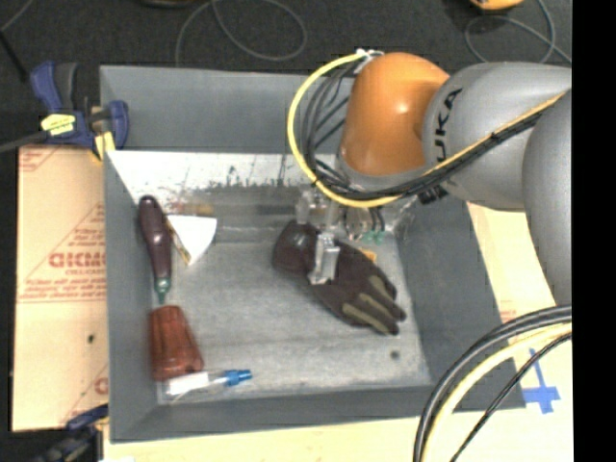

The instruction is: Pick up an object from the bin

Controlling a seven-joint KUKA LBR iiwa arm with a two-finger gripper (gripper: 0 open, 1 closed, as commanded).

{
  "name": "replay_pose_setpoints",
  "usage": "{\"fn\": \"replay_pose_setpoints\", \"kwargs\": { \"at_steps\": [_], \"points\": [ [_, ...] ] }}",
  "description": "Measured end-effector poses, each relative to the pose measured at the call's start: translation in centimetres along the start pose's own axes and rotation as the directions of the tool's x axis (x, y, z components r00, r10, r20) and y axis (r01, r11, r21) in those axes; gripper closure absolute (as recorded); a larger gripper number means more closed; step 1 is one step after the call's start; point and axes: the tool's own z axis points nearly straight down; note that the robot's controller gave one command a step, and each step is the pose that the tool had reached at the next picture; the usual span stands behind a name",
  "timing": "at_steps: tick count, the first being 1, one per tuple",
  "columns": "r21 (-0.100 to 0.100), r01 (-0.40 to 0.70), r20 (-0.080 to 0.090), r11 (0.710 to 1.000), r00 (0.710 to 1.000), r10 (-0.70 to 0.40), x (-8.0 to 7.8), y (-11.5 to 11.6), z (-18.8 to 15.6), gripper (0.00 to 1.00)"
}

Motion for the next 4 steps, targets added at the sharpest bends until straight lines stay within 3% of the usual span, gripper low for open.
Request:
{"fn": "replay_pose_setpoints", "kwargs": {
  "at_steps": [1,2,3,4],
  "points": [
    [0.000,0.000,0.007,1.000,1.000,0.000,-0.1,0.0,-0.5,0.00],
    [-0.002,-0.069,0.012,0.998,0.998,0.069,0.2,-0.6,0.9,0.00],
    [-0.003,-0.251,0.011,0.968,0.968,0.251,1.3,-2.3,8.0,1.00],
    [-0.003,-0.251,0.011,0.968,0.968,0.251,1.3,-2.3,8.0,1.00]
  ]
}}
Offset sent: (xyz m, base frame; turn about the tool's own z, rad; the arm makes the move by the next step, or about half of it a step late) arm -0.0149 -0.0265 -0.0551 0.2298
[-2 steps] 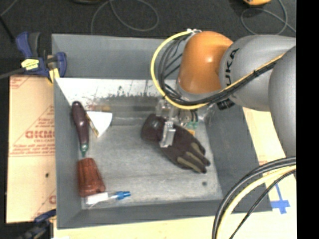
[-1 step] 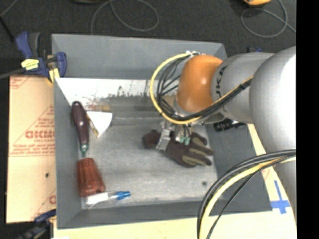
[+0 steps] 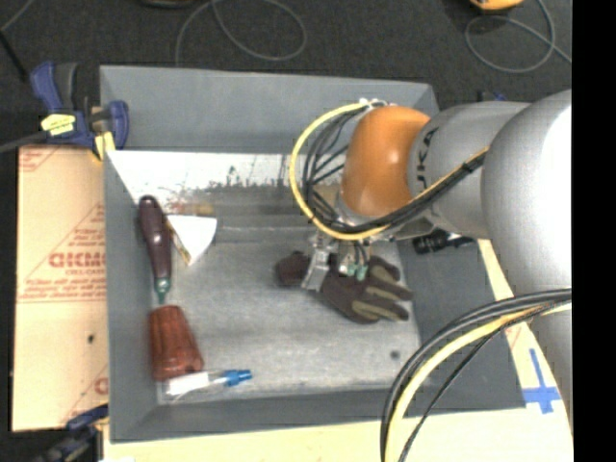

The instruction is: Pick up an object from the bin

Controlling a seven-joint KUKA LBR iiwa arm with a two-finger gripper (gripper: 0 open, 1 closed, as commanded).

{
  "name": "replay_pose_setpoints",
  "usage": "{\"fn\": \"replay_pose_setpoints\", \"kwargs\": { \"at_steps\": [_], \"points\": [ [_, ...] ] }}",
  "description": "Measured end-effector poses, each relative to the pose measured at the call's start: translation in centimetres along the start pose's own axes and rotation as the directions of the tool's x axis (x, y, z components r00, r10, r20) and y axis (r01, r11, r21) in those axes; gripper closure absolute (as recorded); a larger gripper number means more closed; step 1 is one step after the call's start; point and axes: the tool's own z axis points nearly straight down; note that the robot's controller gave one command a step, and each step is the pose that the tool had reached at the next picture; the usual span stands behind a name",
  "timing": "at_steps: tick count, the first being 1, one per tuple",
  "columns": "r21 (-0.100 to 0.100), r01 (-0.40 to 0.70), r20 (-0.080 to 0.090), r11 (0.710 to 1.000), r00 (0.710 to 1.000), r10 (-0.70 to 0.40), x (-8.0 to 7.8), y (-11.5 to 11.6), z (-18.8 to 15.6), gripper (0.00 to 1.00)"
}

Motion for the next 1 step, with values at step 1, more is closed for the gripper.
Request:
{"fn": "replay_pose_setpoints", "kwargs": {
  "at_steps": [1],
  "points": [
    [-0.001,-0.045,0.003,0.999,0.999,0.045,-0.32,-0.38,-11.21,1.00]
  ]
}}
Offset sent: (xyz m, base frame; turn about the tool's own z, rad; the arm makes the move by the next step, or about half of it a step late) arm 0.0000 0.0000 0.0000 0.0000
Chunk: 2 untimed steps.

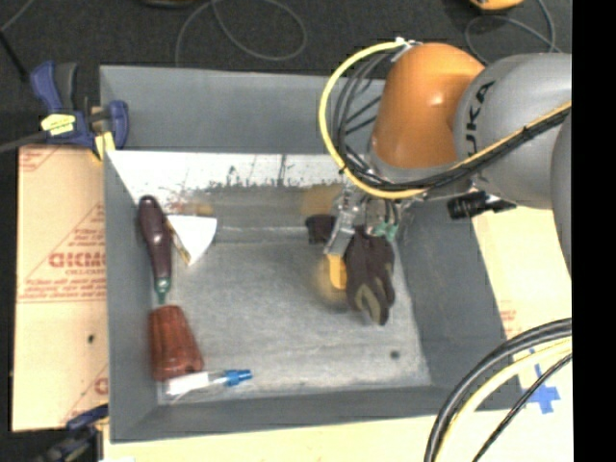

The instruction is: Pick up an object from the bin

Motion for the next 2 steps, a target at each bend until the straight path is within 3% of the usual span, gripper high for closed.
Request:
{"fn": "replay_pose_setpoints", "kwargs": {
  "at_steps": [1,2],
  "points": [
    [0.000,0.000,0.000,1.000,1.000,0.000,0.0,0.0,0.0,1.00],
    [0.000,0.005,-0.001,1.000,1.000,-0.005,0.1,0.6,-3.8,1.00]
  ]
}}
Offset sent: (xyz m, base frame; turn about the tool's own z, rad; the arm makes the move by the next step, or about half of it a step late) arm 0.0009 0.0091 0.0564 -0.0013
